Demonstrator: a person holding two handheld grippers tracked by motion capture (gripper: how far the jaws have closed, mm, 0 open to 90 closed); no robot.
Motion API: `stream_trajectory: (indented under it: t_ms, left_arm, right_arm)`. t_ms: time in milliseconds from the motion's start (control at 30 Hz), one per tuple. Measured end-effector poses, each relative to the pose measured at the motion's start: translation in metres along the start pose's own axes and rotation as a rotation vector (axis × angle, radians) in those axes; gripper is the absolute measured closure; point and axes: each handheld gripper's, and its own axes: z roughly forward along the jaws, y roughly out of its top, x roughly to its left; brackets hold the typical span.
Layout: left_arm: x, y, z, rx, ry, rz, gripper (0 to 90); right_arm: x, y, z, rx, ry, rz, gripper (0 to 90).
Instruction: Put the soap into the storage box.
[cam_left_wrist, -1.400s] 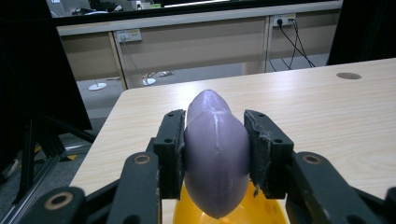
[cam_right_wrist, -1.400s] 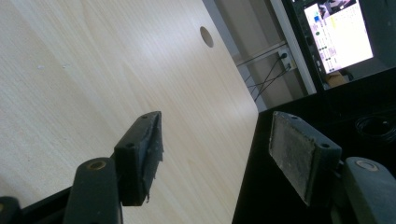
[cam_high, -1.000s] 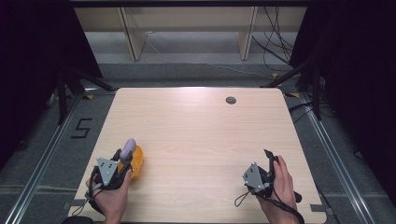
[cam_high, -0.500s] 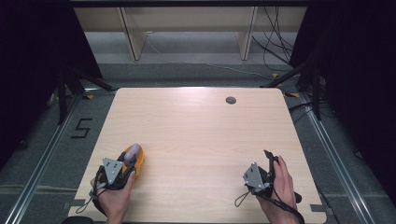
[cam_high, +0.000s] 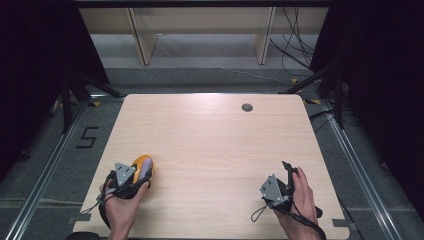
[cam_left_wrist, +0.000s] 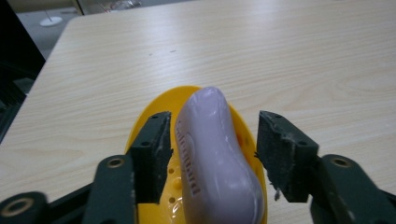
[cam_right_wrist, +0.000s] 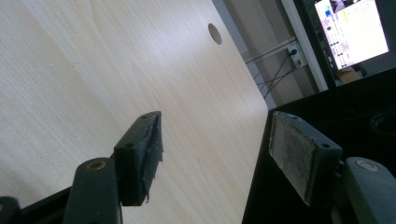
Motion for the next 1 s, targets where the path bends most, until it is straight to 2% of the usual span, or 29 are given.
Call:
stream_trajectory:
  t_ms: [33, 67, 133, 200, 233, 300, 333, 367, 400, 467, 500, 533, 567, 600, 633, 667, 700, 733, 767, 800, 833, 867, 900, 933, 967, 1000]
  left_arm:
    - [0.002, 0.009, -0.001, 0.041, -0.018, 0.018, 37.9]
    - [0.002, 0.009, -0.001, 0.041, -0.018, 0.018, 36.5]
    - [0.004, 0.02, -0.002, 0.047, -0.02, 0.029, 35.0]
    - [0.012, 0.038, -0.001, 0.072, -0.072, 0.01, 32.7]
    - [0.012, 0.038, -0.001, 0.072, -0.072, 0.01, 32.2]
    - [0.02, 0.051, 0.002, 0.131, -0.121, -0.001, 30.8]
    - [0.027, 0.057, 0.003, 0.205, -0.14, 0.027, 30.8]
    - [0.031, 0.064, 0.006, 0.254, -0.157, 0.035, 29.0]
    - [0.036, 0.075, 0.011, 0.307, -0.156, 0.036, 29.2]
    - [0.042, 0.086, 0.014, 0.33, -0.156, 0.016, 29.9]
    - [0.042, 0.086, 0.014, 0.33, -0.156, 0.016, 29.9]
    - [0.046, 0.092, 0.015, 0.35, -0.162, 0.014, 29.9]
    - [0.051, 0.098, 0.015, 0.376, -0.164, 0.033, 29.8]
    - [0.059, 0.105, 0.018, 0.414, -0.198, 0.037, 29.6]
    - [0.063, 0.107, 0.021, 0.425, -0.225, 0.024, 29.6]
    - [0.063, 0.107, 0.021, 0.425, -0.225, 0.024, 29.7]
    - [0.066, 0.107, 0.024, 0.437, -0.245, 0.004, 29.6]
    - [0.068, 0.104, 0.031, 0.455, -0.255, 0.026, 29.7]
    - [0.068, 0.101, 0.033, 0.448, -0.262, 0.055, 29.8]
    - [0.068, 0.101, 0.033, 0.448, -0.262, 0.055, 30.2]
    - [0.069, 0.097, 0.035, 0.431, -0.282, 0.057, 30.5]
    - [0.071, 0.091, 0.036, 0.399, -0.304, 0.033, 30.5]
    - [0.074, 0.084, 0.037, 0.349, -0.315, -0.008, 30.5]
    - [0.082, 0.07, 0.034, 0.24, -0.376, -0.081, 31.2]
    - [0.082, 0.07, 0.034, 0.24, -0.376, -0.081, 31.7]
    - [0.088, 0.054, 0.031, 0.094, -0.392, -0.178, 31.8]
  right_arm:
    - [0.001, 0.0, 0.0, -0.002, 0.005, 0.009, 35.3]
    - [0.001, 0.0, 0.0, -0.002, 0.005, 0.009, 35.3]
    - [-0.001, 0.0, 0.0, 0.001, -0.002, -0.003, 35.2]
    - [0.0, 0.0, 0.001, -0.001, 0.01, 0.014, 35.2]
    - [0.0, 0.0, 0.001, -0.001, 0.01, 0.014, 35.2]
    - [0.001, 0.0, 0.001, -0.008, 0.028, 0.028, 35.7]
    - [0.001, 0.0, 0.001, -0.008, 0.028, 0.028, 35.7]
    - [0.0, 0.0, 0.001, -0.01, 0.017, 0.013, 35.8]
    - [0.0, -0.001, 0.001, -0.007, 0.027, 0.021, 35.8]
    - [0.001, -0.001, 0.002, -0.005, 0.036, 0.031, 35.9]
    - [0.0, -0.001, 0.002, -0.002, 0.031, 0.026, 36.0]
    - [0.0, -0.001, 0.002, -0.002, 0.031, 0.026, 36.0]
    - [0.0, -0.001, 0.002, -0.001, 0.043, 0.026, 36.0]
    - [-0.001, -0.002, 0.003, -0.004, 0.045, 0.022, 36.0]
    - [-0.001, -0.001, 0.003, -0.007, 0.049, 0.011, 36.0]
    - [-0.001, -0.001, 0.003, -0.007, 0.049, 0.011, 36.0]
    - [0.0, -0.001, 0.002, -0.003, 0.057, 0.049, 35.9]
    - [0.001, -0.002, 0.002, -0.007, 0.058, 0.053, 35.8]
    - [-0.001, -0.002, 0.003, -0.003, 0.055, 0.037, 35.7]
    - [-0.001, -0.002, 0.003, -0.003, 0.055, 0.037, 35.7]
    - [0.0, -0.003, 0.003, -0.006, 0.053, 0.055, 35.6]
    - [0.0, -0.003, 0.003, -0.006, 0.053, 0.055, 35.6]
    - [0.0, -0.004, 0.004, -0.006, 0.054, 0.069, 35.4]
    - [0.001, -0.004, 0.004, -0.017, 0.061, 0.106, 35.2]
    - [0.001, -0.004, 0.004, -0.017, 0.061, 0.106, 35.2]
    - [-0.001, -0.004, 0.005, -0.022, 0.064, 0.12, 35.0]
